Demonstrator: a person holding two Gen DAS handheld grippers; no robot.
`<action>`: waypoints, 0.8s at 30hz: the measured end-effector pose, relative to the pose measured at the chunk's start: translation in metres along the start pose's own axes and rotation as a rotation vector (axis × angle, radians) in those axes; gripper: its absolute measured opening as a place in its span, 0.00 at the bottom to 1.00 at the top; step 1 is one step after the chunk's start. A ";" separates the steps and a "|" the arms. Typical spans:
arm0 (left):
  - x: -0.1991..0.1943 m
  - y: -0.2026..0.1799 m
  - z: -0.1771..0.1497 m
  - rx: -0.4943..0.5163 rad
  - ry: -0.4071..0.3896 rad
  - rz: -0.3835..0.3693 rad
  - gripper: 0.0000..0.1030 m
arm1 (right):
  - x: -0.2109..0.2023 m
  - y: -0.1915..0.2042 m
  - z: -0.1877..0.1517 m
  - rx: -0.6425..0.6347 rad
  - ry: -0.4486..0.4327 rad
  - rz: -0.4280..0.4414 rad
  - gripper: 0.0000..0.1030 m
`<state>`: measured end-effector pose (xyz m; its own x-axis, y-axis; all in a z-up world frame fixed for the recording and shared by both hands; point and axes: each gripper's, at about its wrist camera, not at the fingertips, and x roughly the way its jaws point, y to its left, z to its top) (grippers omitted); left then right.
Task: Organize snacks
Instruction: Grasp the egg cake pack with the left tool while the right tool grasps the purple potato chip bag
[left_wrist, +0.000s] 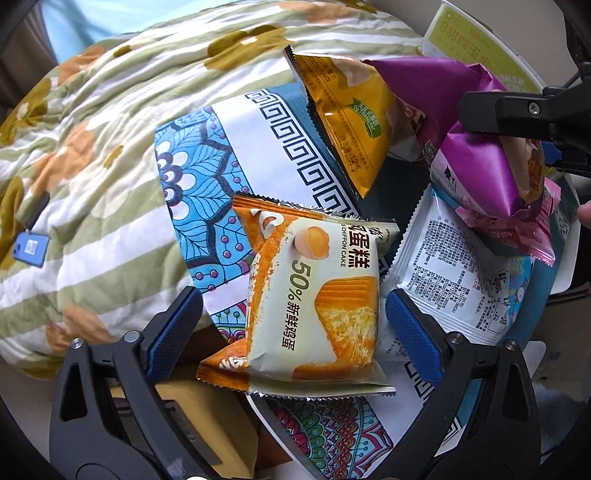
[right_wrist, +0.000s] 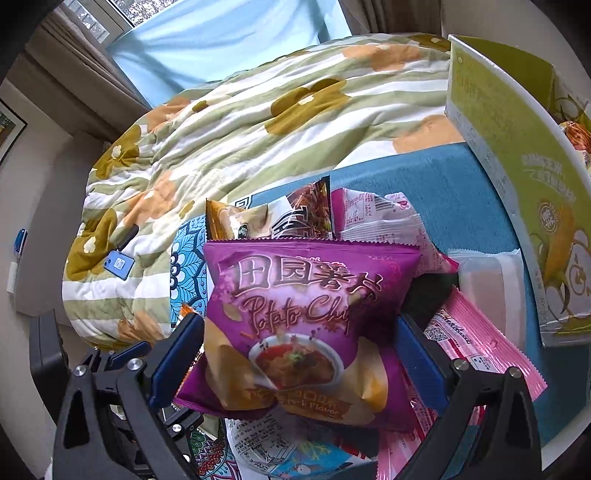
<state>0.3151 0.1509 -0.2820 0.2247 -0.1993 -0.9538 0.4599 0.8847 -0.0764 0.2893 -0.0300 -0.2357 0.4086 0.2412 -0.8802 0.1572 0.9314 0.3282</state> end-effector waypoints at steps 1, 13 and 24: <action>0.003 0.000 0.000 0.003 0.013 -0.012 0.81 | 0.001 -0.001 0.000 0.007 0.003 0.000 0.97; 0.007 0.001 -0.003 -0.033 0.019 -0.082 0.58 | 0.005 -0.003 0.004 0.039 0.014 0.025 0.97; -0.001 0.001 -0.007 -0.050 0.000 -0.095 0.57 | 0.006 0.002 0.002 0.020 0.021 0.063 0.71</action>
<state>0.3098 0.1550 -0.2832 0.1817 -0.2834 -0.9416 0.4360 0.8815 -0.1812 0.2938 -0.0274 -0.2394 0.3994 0.3052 -0.8645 0.1497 0.9086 0.3900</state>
